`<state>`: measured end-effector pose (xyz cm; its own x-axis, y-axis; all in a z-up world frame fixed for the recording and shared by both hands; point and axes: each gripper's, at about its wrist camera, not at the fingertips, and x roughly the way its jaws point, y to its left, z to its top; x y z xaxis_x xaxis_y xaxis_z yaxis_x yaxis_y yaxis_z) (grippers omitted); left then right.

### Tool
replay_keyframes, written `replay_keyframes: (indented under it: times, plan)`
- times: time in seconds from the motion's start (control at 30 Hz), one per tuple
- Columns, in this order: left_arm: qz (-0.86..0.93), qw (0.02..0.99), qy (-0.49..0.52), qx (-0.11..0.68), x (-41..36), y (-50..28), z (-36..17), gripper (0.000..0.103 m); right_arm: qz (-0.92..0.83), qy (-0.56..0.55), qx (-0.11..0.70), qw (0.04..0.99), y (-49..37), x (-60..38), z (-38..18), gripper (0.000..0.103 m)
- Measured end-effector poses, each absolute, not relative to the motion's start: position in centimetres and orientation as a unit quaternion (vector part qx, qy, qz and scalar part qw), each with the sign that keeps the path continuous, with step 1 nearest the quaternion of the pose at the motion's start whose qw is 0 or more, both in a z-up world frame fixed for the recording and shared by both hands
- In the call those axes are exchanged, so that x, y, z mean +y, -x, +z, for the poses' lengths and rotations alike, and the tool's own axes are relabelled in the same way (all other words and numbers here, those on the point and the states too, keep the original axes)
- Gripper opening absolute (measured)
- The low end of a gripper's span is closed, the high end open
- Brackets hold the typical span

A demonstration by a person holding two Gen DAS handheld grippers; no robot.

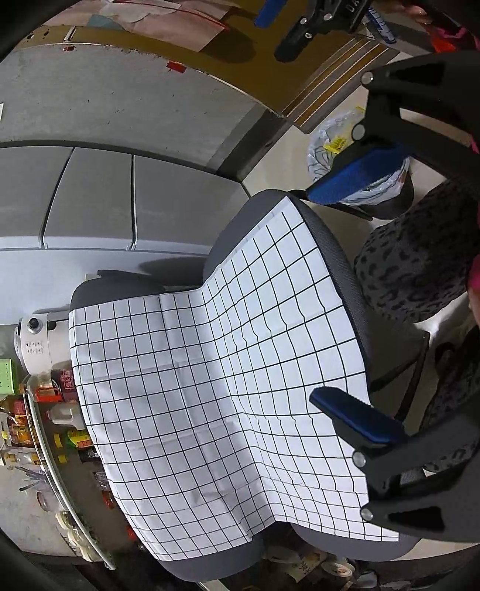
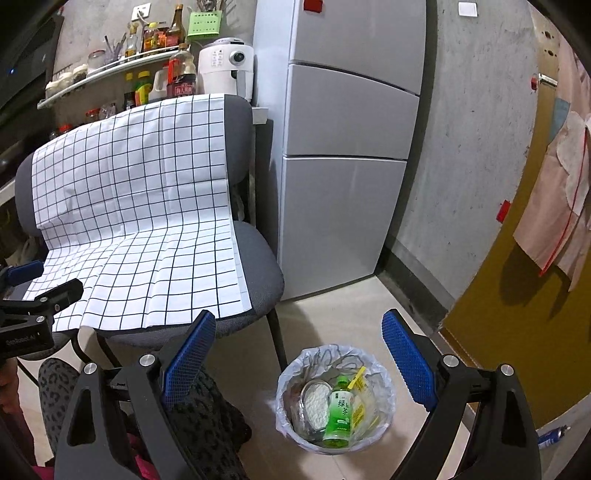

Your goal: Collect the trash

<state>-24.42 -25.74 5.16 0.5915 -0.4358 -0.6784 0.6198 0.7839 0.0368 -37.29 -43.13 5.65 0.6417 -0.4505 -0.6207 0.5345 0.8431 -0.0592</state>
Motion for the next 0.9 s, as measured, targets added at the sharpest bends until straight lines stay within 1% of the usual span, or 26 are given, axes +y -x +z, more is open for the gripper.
replay_keyframes:
  times: [0.9]
  plan:
    - [-0.298,0.881,-0.135,0.343,-25.41,24.07,4.84,0.096,-0.271,-0.070,0.329,0.902,36.98,-43.06,4.92,0.091]
